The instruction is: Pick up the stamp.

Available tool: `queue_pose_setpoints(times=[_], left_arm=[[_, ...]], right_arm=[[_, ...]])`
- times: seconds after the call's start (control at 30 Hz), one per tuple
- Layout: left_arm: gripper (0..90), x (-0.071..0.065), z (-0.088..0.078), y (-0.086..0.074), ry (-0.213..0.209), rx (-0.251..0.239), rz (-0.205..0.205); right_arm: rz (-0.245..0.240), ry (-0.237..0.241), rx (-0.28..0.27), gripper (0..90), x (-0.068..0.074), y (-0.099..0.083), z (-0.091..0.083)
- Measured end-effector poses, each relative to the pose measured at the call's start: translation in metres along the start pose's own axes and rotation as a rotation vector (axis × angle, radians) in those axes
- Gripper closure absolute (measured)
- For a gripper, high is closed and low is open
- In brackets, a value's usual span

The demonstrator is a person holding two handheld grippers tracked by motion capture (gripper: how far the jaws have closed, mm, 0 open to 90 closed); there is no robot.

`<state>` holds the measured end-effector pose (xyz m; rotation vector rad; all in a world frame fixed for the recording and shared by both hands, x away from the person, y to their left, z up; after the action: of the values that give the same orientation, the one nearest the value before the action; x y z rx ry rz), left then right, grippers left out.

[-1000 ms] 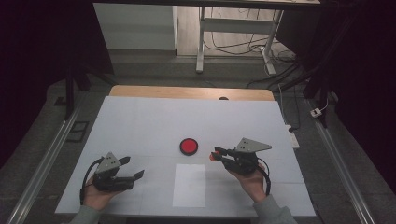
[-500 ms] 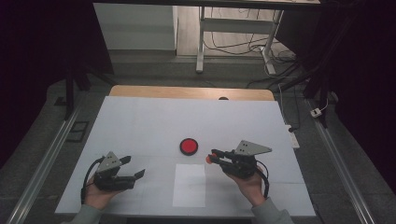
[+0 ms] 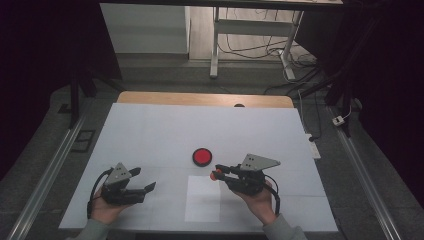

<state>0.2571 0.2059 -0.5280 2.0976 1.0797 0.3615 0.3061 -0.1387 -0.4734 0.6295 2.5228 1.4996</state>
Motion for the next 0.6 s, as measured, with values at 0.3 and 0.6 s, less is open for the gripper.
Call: queue_pose_setpoints(times=[0.3,0.6], left_arm=[[23.4,0.0005,-0.0001,-0.0001,0.004,0.001,0.002],[23.5,0.0000,-0.0006,0.0002,0.004,-0.001,0.002]], right_arm=[[-0.005,0.006,0.006,72.3,0.0025,0.0002,0.0035],[-0.001,-0.001,0.010,72.3,0.0008,-0.0012,0.0041]])
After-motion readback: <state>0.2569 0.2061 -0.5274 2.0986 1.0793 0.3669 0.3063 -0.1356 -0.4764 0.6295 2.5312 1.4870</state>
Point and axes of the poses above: each handheld gripper's, and its own axes: z roughly forward along the jaws, y roughly out of its top, x roughly to its left, the point moved 3 cm from there along z, roughly forward along the jaws, and after that the axes turned 8 degrees about x, right-handed, at the moved point
